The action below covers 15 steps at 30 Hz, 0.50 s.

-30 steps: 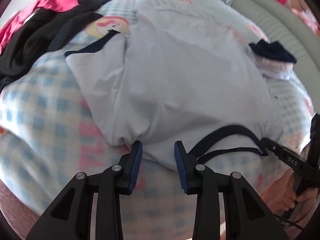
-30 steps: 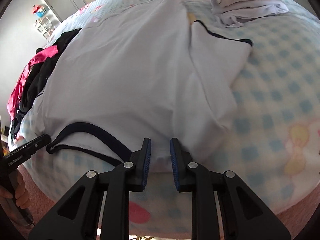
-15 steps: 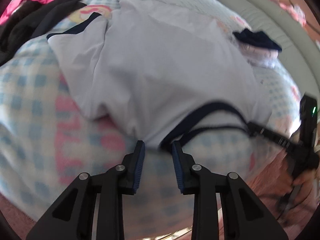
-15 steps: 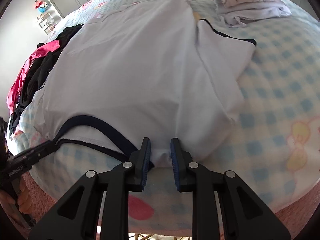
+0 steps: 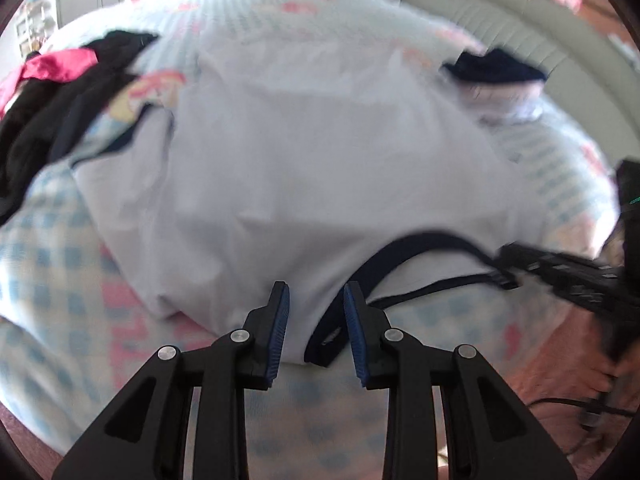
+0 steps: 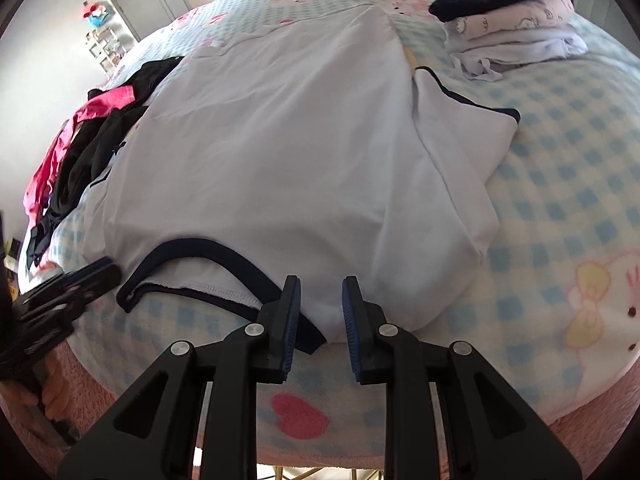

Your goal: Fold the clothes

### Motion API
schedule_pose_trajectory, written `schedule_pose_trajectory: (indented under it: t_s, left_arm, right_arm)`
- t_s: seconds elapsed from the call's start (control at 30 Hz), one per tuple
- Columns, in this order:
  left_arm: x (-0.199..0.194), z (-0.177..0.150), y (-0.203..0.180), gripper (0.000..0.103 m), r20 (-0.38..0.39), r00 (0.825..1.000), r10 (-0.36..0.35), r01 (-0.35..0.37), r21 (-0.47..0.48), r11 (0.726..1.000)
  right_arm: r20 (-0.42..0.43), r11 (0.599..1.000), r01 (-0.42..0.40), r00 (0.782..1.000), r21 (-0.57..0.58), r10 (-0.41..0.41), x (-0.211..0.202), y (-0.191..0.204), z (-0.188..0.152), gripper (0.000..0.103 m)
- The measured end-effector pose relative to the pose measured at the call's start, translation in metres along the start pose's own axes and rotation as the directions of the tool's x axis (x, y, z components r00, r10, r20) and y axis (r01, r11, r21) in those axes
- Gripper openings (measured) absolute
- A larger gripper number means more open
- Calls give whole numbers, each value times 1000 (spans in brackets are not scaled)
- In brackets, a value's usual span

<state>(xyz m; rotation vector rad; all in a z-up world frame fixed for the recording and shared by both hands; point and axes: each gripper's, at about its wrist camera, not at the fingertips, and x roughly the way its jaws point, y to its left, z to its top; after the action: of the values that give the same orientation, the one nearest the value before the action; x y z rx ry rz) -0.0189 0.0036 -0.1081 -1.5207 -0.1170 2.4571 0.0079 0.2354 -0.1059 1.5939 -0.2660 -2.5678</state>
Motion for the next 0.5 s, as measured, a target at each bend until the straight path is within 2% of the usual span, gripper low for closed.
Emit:
schedule_pose_trajectory:
  t_s: [0.07,0.13,0.33,0.37,0.43,0.5]
  left_arm:
    - [19,-1,8,30,-72,997,-6,2,-64,998]
    - [21,-1,14,30,-72,997,-31,22,-126,992]
    - [9,-17,5,32,-105,994,-40,33,-69,997]
    - [3,-17,5,34,-102,993,-57,51,-64,997]
    - [-11,-18,15,37,-76,988,-134,126,-103,987]
    - [-19,-20,33,38,-47,977,-210,197,-202,959]
  right_arm:
    - [-30,1000,14,999,-1,-14,9,1,-3,30]
    - [-44,1000,7,999,11,-7,15,-2,-8,30]
    - [-52,999,-24,998,35,26,12,-9,-13,30]
    - [-54,999,-29,998,39,31,11,-10,-12,30]
    - [-35,996,-60,997,66,63,2,-13,-13,30]
    - [-2,991,-86,996,99,87,-10,-22,-11,30]
